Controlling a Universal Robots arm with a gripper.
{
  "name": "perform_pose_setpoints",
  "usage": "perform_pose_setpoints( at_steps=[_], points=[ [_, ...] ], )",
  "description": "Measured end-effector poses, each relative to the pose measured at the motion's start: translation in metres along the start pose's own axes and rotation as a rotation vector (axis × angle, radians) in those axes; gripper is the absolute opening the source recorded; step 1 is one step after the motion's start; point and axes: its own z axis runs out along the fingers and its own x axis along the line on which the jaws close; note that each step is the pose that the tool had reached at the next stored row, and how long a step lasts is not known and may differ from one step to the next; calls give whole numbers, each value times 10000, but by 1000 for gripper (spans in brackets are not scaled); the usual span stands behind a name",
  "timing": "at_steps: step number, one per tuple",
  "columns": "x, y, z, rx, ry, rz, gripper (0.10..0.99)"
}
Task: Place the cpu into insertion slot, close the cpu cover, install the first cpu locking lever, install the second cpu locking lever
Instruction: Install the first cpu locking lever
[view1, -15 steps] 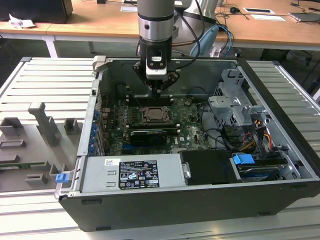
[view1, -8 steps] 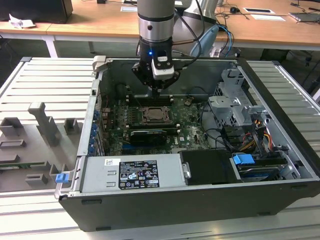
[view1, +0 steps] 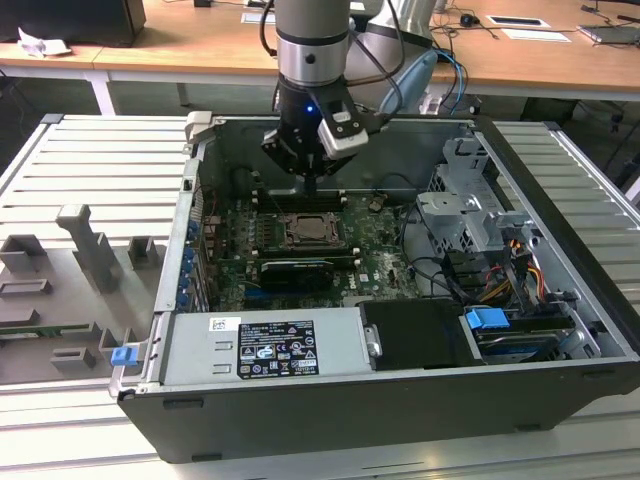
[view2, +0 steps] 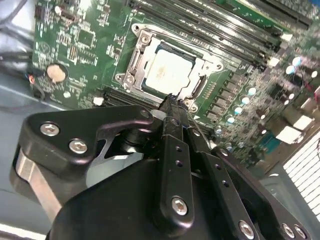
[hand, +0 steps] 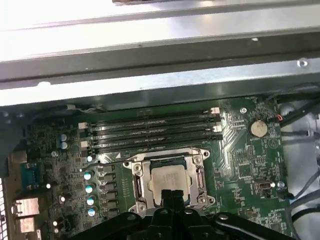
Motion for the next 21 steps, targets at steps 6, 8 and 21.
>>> perform_pose_setpoints(
  at_steps=[6,8,21],
  points=[
    [-2,0,1,-90,73,-1944,106],
    [-2,0,1,-104,84,-2244,106],
    [59,-5,30,-49,41,-1103,106]
  ],
)
